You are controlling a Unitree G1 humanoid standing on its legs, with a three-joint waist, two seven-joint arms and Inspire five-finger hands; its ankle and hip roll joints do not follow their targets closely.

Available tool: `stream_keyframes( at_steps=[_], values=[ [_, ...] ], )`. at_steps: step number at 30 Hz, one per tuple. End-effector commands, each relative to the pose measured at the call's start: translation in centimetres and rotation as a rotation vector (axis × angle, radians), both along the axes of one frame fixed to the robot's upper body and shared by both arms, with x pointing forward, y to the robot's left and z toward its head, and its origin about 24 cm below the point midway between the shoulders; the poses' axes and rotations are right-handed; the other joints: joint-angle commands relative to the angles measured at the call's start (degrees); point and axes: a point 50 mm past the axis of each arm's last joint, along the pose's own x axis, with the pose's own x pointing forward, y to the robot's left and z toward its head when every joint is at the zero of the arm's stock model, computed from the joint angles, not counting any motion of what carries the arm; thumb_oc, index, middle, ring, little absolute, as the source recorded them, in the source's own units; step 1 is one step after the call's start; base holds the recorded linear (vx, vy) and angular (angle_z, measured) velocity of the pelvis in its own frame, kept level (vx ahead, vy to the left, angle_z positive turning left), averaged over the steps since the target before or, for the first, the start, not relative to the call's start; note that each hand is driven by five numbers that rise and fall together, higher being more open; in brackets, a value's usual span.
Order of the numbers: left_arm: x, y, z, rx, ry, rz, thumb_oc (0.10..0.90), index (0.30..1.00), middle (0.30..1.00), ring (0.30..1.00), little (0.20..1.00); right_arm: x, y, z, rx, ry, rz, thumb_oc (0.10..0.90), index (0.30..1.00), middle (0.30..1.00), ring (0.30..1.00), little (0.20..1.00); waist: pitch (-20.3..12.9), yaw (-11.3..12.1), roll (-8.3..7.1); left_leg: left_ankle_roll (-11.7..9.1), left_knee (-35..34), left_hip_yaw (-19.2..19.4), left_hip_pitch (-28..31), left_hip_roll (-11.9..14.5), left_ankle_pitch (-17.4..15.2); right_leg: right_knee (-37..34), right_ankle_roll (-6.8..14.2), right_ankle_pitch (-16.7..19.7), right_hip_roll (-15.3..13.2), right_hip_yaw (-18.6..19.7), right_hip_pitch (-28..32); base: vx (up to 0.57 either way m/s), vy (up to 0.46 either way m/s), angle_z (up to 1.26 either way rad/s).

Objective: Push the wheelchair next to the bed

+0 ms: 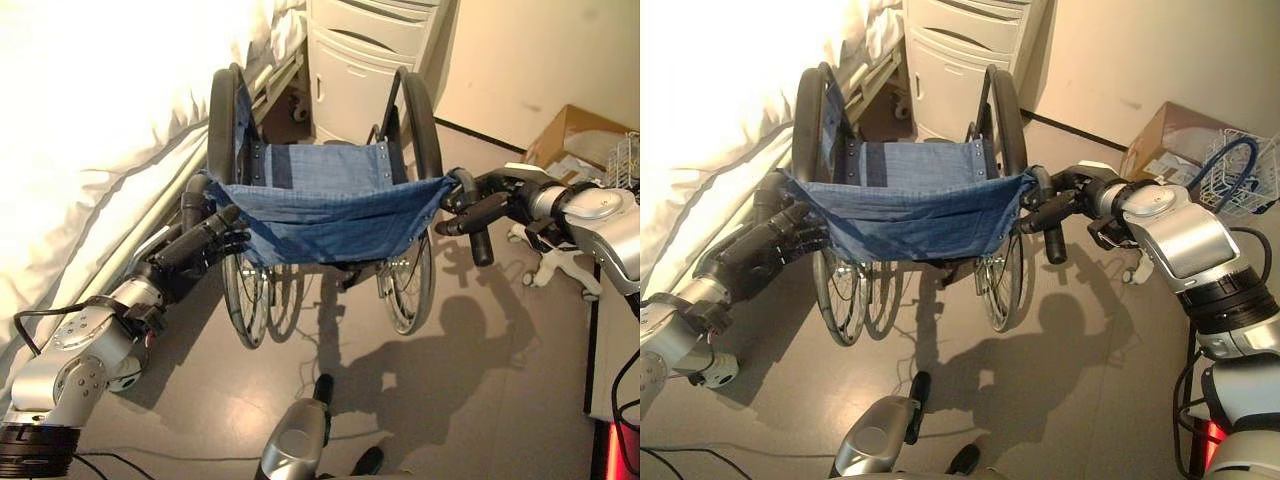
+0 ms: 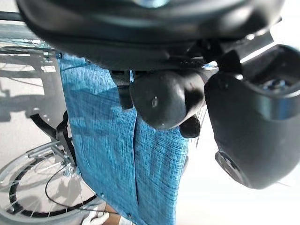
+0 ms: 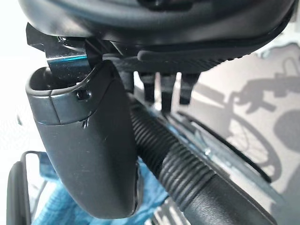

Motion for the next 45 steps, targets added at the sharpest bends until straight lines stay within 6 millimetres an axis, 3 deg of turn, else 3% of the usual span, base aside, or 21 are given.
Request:
stream_keyframes(
  at_steps=[1,4,8,14,15,20,27,31,34,38,41,42,45],
  values=[
    [-1.0,3.6,10.8,0.106,-0.545,0.207,0.8,0.9,0.9,0.9,0.9,-0.8,2.7,6.3,-0.071,-0.336,0.132,0.8,0.9,0.9,0.9,0.9,-11.58,0.47,-1.48,-11.35,-0.89,-1.56,1.15,6.33,0.31,1.58,-0.46,3.4,-2.42,0.88,0.66,0.0,0.005,0.04],
    [-1.6,4.1,11.2,0.104,-0.563,0.227,0.8,0.9,0.9,0.9,0.9,-0.9,1.9,6.3,-0.052,-0.354,0.097,0.8,0.9,0.9,0.9,0.9,-11.71,0.42,-1.33,-11.38,-1.2,-1.59,1.04,6.44,0.64,1.41,-0.54,3.6,-2.38,0.81,0.46,0.0,0.0,0.0],
    [-3.4,5.7,11.3,0.105,-0.592,0.288,0.8,0.9,0.9,0.9,0.9,-2.1,-2.1,6.5,0.039,-0.431,-0.045,0.8,0.9,0.9,0.9,0.9,-11.58,-0.21,-1.4,-11.56,-1.69,-1.68,1.14,6.83,0.58,0.71,-0.53,3.86,-2.2,1.13,0.2,-0.02,-0.034,0.03],
    [-4.6,6.6,10.7,0.1,-0.594,0.322,0.8,0.9,0.9,0.9,0.9,-3.4,-4.9,6.0,0.145,-0.475,-0.147,0.8,0.9,0.9,0.9,0.9,-11.94,-0.95,-1.57,-11.6,-3.13,-1.38,1.82,7.07,0.85,0.07,-0.44,4.12,-2.07,1.53,-0.15,-0.01,-0.016,0.03],
    [-5.1,7.0,10.2,0.086,-0.592,0.349,0.8,0.9,0.9,0.9,0.9,-4.0,-6.1,5.5,0.181,-0.493,-0.192,0.8,0.9,0.9,0.9,0.9,-12.02,-1.52,-1.35,-11.59,-3.55,-1.33,2.05,7.13,0.86,-0.07,-0.46,4.16,-2.06,1.8,-0.45,0.0,0.0,0.0],
    [-6.4,7.7,10.3,0.103,-0.627,0.414,0.8,0.9,0.9,0.9,0.9,-5.4,-8.6,3.8,0.226,-0.495,-0.295,0.8,0.9,0.9,0.9,0.9,-12.04,-1.99,-1.04,-11.57,-4.12,-1.24,2.38,7.31,0.89,-0.38,-0.36,4.27,-2.15,2.17,-0.9,0.0,-0.006,0.0],
    [-7.7,8.5,10.2,0.101,-0.635,0.438,0.8,0.9,0.9,0.9,0.9,-6.5,-10.1,3.3,0.305,-0.586,-0.378,0.8,0.9,0.9,0.9,0.9,-11.66,-1.74,-0.18,-12.02,-3.85,-1.03,1.95,7.87,1.21,-0.52,-0.44,4.27,-2.2,1.79,-1.0,0.0,0.0,0.0],
    [-7.9,8.9,9.4,0.08,-0.608,0.45,0.8,0.9,0.9,0.9,0.9,-7.3,-11.4,3.9,0.344,-0.655,-0.456,0.8,0.9,0.9,0.9,0.9,-11.61,-1.92,0.25,-12.24,-3.96,-0.97,1.58,8.11,1.44,-0.57,-0.38,4.21,-2.1,1.65,-1.07,0.0,0.0,0.0],
    [-8.2,9.4,8.5,0.042,-0.585,0.479,0.8,0.9,0.9,0.9,0.9,-7.9,-12.4,3.3,0.385,-0.662,-0.507,0.8,0.9,0.9,0.9,0.9,-11.53,-2.19,0.51,-12.32,-4.21,-0.87,1.62,8.25,1.55,-0.53,-0.34,4.2,-2.1,1.62,-1.29,0.0,0.0,0.0],
    [-8.8,9.6,5.3,-0.051,-0.48,0.51,0.8,0.9,0.9,0.9,0.9,-8.7,-13.2,0.0,0.477,-0.608,-0.589,0.8,0.9,0.9,0.9,0.9,-10.94,-2.11,0.94,-12.4,-4.28,-0.98,1.29,8.36,1.7,-0.5,-0.42,4.19,-2.13,1.51,-1.56,0.0,0.0,0.0],
    [-10.0,10.0,0.3,-0.155,-0.327,0.565,0.8,0.9,0.9,0.9,0.9,-9.9,-14.2,-5.6,0.573,-0.502,-0.72,0.8,0.9,0.9,0.9,0.9,-10.23,-2.6,1.46,-12.52,-4.3,-0.94,1.46,8.42,1.53,-0.42,-0.35,4.08,-2.22,1.52,-1.56,-0.01,-0.001,0.0],
    [-10.2,10.0,-0.6,-0.17,-0.293,0.571,0.8,0.9,0.9,0.9,0.9,-10.2,-14.3,-6.7,0.582,-0.477,-0.748,0.8,0.9,0.9,0.9,0.9,-10.13,-2.74,1.59,-12.48,-4.38,-0.88,1.6,8.42,1.55,-0.41,-0.33,4.08,-2.22,1.52,-1.56,-0.02,0.041,0.02],
    [-11.2,9.4,-6.6,-0.236,-0.064,0.643,0.8,0.9,0.9,0.9,0.9,-12.5,-15.6,-12.6,0.589,-0.343,-0.923,0.8,0.9,0.9,0.9,0.9,-9.76,-3.72,2.22,-12.27,-4.62,-0.45,1.76,8.49,1.94,-0.3,-0.09,4.4,-2.35,1.58,-1.97,-0.04,0.045,0.03]
  ],
)
